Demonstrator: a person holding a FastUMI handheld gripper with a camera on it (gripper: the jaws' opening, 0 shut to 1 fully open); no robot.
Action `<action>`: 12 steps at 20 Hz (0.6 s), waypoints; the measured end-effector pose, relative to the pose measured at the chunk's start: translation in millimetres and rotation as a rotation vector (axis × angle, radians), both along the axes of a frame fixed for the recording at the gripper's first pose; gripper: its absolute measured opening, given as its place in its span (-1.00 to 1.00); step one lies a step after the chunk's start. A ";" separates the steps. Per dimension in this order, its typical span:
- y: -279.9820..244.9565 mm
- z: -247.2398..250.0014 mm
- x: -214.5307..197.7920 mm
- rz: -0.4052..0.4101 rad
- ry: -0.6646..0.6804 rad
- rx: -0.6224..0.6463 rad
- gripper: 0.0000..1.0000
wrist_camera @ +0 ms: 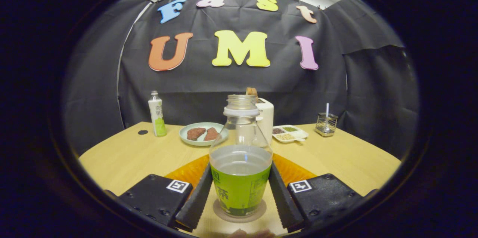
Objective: Take the bottle from table, then pour the juice into the cup, finally place the bottle on the coaster
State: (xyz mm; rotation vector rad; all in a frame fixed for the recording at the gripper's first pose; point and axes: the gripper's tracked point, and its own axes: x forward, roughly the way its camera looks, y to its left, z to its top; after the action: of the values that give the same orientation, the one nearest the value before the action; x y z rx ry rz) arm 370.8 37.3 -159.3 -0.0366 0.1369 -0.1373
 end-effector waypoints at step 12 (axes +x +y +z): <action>7.2 9.4 -23.2 0.021 0.009 -0.039 0.98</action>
State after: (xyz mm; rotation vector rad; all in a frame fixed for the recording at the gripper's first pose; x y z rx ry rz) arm 347.6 44.4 -149.9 -0.0775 0.1424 -0.1192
